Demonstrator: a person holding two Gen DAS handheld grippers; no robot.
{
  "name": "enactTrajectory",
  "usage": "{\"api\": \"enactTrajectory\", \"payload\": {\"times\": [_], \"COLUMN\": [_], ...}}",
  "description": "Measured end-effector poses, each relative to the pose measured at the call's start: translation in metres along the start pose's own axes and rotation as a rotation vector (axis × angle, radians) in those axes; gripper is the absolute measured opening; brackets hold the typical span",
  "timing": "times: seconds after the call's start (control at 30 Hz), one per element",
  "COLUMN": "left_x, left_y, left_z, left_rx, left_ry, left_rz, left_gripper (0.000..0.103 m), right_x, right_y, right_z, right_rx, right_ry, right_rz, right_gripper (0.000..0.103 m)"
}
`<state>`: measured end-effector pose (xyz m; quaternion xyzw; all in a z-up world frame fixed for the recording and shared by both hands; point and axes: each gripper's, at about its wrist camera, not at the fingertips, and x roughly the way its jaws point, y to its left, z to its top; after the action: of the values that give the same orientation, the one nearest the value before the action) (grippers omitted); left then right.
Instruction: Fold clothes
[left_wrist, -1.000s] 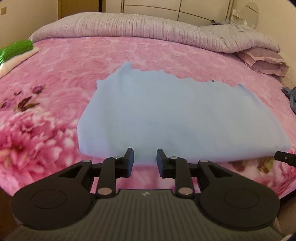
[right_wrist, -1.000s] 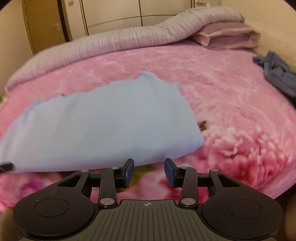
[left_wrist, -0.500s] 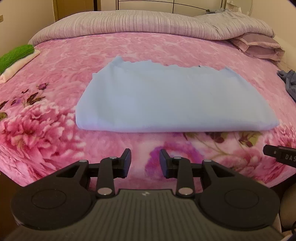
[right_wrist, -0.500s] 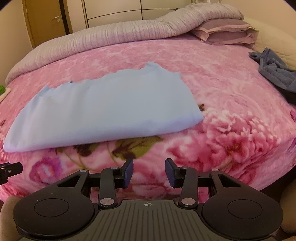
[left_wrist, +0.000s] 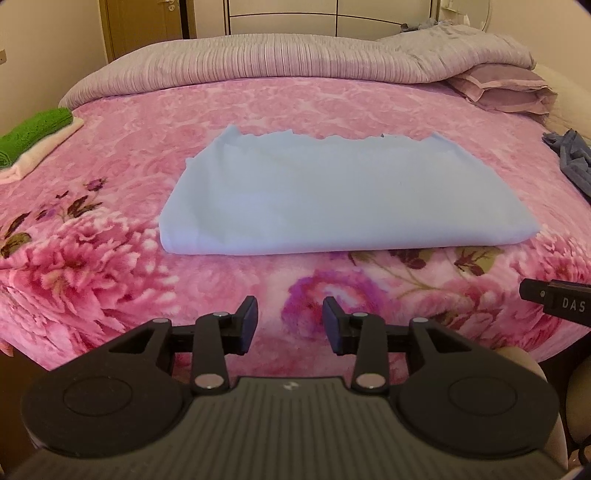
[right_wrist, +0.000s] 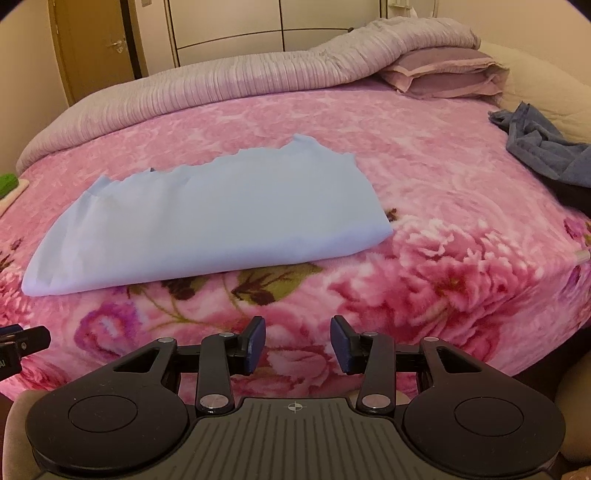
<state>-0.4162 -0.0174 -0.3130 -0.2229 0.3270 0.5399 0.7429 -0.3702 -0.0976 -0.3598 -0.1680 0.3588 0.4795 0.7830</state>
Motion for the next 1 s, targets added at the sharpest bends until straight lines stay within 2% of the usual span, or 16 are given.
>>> {"api": "enactTrajectory", "payload": {"times": [0.4, 1.0], "left_x": [-0.009, 0.022], "left_y": [0.001, 0.008], "left_z": [-0.004, -0.010], "left_rx": [0.002, -0.020], "left_ry": [-0.009, 0.063], "left_rz": [0.000, 0.006], "left_gripper": [0.035, 0.038], "right_x": [-0.010, 0.016], "right_y": [0.008, 0.011], "right_z": [-0.001, 0.003], "right_rx": [-0.034, -0.058], "right_ry": [-0.024, 0.011], "right_rz": [0.009, 0.003], "right_gripper": [0.044, 0.044]}}
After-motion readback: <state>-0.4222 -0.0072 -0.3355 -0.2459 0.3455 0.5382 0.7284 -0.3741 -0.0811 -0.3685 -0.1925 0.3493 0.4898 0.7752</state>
